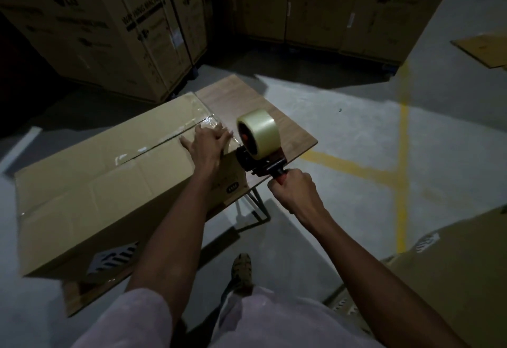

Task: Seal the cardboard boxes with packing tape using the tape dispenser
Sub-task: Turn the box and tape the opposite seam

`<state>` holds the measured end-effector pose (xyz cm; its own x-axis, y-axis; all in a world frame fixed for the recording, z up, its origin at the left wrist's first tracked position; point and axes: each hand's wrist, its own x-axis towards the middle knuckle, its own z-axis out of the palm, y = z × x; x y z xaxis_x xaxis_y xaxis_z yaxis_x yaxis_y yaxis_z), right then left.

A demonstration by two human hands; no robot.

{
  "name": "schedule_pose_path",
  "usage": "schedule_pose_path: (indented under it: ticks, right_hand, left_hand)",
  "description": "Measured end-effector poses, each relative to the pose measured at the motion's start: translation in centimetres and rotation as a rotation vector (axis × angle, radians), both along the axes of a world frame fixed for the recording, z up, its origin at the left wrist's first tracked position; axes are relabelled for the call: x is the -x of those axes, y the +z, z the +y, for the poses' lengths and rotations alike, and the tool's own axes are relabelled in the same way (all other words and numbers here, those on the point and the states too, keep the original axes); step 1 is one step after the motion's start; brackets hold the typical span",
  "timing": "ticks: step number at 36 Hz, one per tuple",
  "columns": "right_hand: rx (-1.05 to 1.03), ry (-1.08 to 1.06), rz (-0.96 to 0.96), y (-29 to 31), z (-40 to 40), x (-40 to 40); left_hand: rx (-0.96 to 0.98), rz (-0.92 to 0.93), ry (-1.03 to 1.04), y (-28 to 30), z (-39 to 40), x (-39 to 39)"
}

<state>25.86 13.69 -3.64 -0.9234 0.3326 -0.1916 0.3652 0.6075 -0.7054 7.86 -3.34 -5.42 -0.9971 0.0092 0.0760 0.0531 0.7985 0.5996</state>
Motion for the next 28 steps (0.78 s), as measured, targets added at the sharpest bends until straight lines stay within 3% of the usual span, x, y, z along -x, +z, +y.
schedule_pose_path:
  ticks: [8,14,20,25,28]
  right_hand:
    - [-0.219,0.047,0.012,-1.8,-1.0,-0.3]
    - [-0.338,0.068,-0.002,-2.2,-1.8,0.4]
    - [-0.394,0.061,0.012,-2.6,-2.8,0.7]
    - [-0.353,0.023,-0.008,-2.6,-3.1,0.2]
    - [-0.173,0.002,-0.036,-1.5,-2.9,0.7]
  left_hand:
    - [0.134,-0.019,0.022,0.1,-0.5,1.1]
    - [0.198,0.041,-0.092,0.1,-1.4,2.0]
    - [0.085,0.024,-0.125,-0.3,-1.9,2.7]
    - [0.035,0.023,-0.104,-0.7,-1.7,2.4]
    - [0.057,0.027,-0.106,-0.9,-1.8,2.2]
